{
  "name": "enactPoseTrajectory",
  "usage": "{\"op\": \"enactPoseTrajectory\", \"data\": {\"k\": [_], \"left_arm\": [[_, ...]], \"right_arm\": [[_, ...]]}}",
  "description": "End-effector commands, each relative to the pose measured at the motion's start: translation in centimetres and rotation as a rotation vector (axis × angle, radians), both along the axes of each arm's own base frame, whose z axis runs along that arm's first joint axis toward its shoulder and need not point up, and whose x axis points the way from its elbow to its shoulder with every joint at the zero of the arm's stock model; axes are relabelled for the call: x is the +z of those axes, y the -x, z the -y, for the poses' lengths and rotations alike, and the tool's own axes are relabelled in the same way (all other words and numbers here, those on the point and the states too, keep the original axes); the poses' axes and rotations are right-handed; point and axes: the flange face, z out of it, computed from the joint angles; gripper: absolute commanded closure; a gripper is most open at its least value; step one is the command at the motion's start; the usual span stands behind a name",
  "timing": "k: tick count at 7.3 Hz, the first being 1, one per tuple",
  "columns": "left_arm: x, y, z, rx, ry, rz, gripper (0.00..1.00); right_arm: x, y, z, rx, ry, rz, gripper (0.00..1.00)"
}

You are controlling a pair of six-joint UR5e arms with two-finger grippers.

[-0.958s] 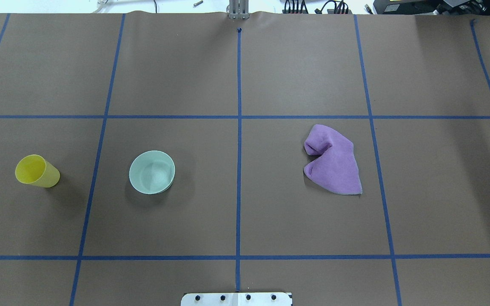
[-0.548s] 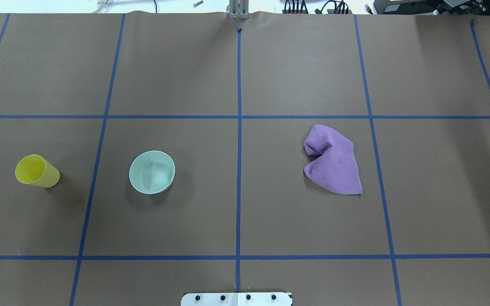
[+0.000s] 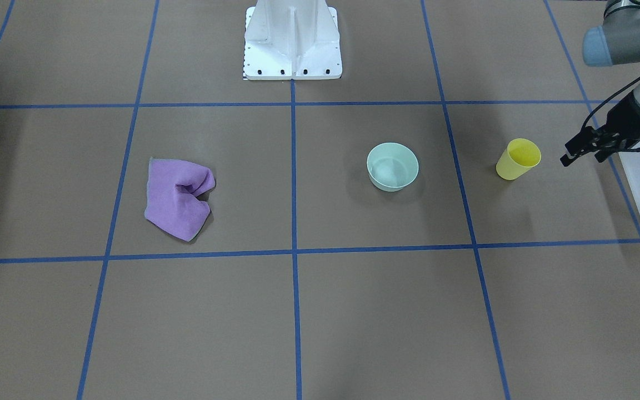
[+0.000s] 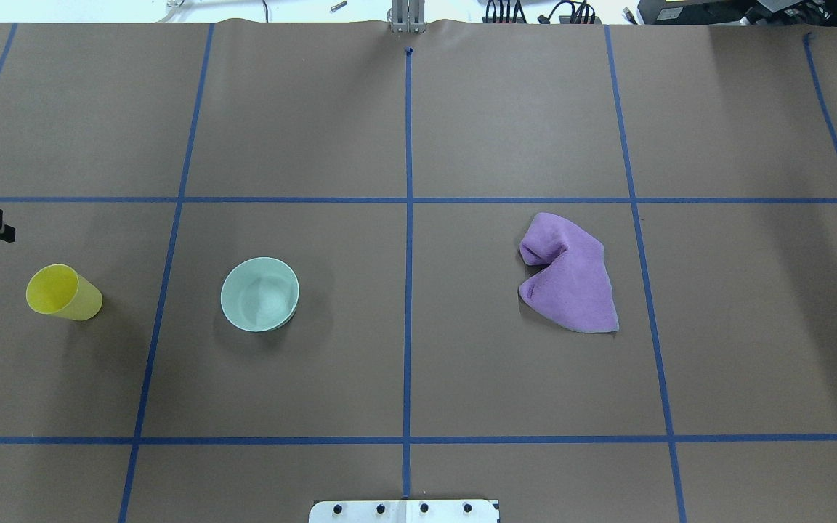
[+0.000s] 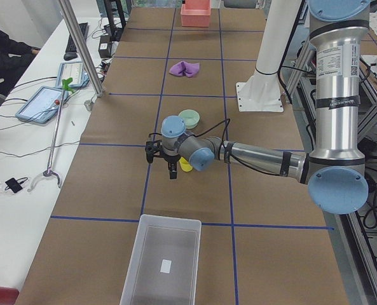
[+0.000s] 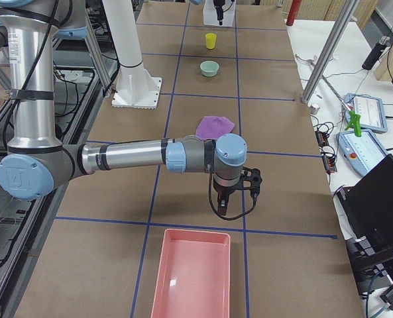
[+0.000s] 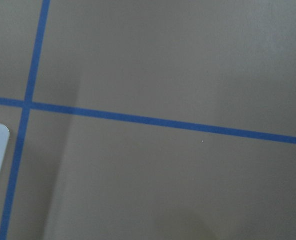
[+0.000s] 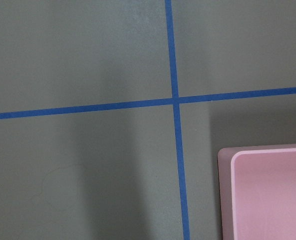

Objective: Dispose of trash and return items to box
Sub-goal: 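Lower the left gripper onto the yellow cup and grasp it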

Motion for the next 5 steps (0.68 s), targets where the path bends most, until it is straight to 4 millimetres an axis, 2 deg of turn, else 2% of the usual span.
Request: {"op": "enactPoseTrajectory", "data": {"k": [1, 3, 5], "left_arm": [[-0.2, -4.7, -2.1, 0.087, 0.020, -0.005, 0.02], [0.1, -6.3, -2.8, 0.111, 0.038, -0.002, 0.05], [0.4, -6.5, -2.9, 0.115, 0.040, 0.003, 0.47]], "right_arm": [[-0.2, 0.5, 0.1, -0.010, -0.003, 0.006, 0.00], [-0.2, 1.1, 0.2, -0.021, -0.001, 0.008, 0.00], [-0.5, 1.5, 0.2, -0.025, 0.000, 0.055, 0.00]]}}
